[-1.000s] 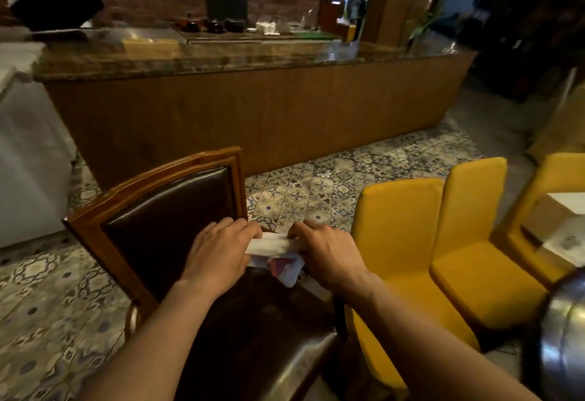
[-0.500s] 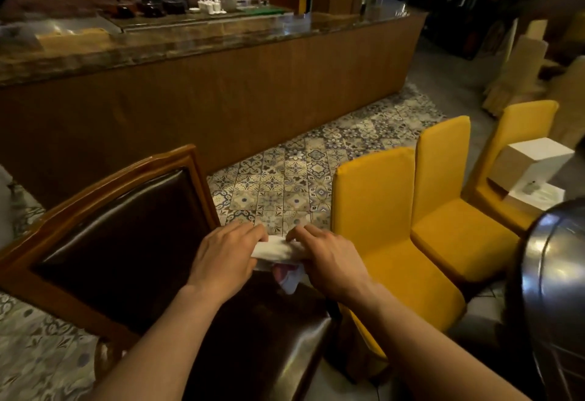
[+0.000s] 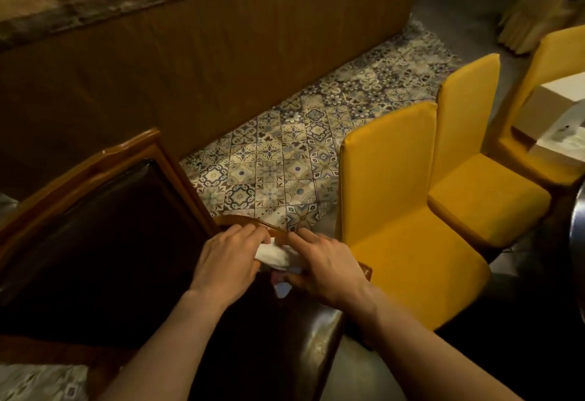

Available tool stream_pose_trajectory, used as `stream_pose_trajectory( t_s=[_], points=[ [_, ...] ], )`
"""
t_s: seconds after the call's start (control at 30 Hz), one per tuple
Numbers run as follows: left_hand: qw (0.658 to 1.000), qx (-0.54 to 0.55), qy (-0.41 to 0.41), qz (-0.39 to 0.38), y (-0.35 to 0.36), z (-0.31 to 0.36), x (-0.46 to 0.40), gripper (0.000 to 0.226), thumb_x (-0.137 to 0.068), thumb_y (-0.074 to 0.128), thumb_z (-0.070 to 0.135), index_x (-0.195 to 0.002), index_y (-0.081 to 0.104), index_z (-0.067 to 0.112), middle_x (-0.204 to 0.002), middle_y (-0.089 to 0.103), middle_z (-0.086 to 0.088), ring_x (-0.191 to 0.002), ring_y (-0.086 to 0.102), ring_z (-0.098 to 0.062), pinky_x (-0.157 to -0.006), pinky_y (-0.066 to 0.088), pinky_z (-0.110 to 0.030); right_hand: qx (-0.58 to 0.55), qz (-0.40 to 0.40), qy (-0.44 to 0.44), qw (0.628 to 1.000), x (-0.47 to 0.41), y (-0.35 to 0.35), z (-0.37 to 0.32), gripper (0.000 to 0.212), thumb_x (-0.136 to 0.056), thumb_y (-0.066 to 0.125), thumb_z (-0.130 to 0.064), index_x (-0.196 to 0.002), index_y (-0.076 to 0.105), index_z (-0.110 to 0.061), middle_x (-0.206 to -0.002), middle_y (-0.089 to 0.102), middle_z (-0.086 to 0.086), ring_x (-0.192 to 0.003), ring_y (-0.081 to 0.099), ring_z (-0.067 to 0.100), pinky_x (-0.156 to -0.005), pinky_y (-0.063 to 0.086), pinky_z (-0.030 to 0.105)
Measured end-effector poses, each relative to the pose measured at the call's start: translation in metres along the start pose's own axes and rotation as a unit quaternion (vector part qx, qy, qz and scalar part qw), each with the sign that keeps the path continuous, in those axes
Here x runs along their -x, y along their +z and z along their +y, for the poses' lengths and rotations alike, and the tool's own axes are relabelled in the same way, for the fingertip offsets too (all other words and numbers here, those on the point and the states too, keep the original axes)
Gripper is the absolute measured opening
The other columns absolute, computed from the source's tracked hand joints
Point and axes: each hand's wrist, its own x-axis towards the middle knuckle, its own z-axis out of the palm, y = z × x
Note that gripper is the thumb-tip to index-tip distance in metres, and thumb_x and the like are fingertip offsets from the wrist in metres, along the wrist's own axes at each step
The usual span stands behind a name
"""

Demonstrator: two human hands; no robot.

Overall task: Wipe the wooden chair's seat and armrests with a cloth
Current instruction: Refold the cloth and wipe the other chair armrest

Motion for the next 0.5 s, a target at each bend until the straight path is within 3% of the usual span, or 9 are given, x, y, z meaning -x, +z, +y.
stream_pose_trajectory(
  t_s=[0.2,0.5],
  points=[
    [0.998,0.049,0.038,-0.018,0.025,-0.018,-0.02,0.034,-0.078,0.077,0.022,-0.104,0.059,0.035,-0.097,0.063,0.014,-0.095,0.059,-0.014,-0.071,0.047,-0.033,0.009,-0.006,0.077,0.997,-0.009,0.022,0.004,0.053,-0.087,0.064,-0.05,-0.136,0.048,-0.039,-0.115,0.059,-0.006,-0.102,0.06,0.023,-0.074,0.053,0.041],
    [0.98,0.103,0.158,-0.07,0.086,-0.06,-0.038,0.034,-0.082,0.074,0.031,-0.11,0.055,0.037,-0.104,0.061,0.015,-0.101,0.057,-0.01,-0.079,0.05,-0.033,0.048,0.028,0.227,0.972,-0.01,0.079,-0.019,0.036,-0.084,0.064,-0.043,-0.119,0.056,-0.041,-0.103,0.06,-0.01,-0.092,0.059,0.018,-0.06,0.043,0.031]
  ],
)
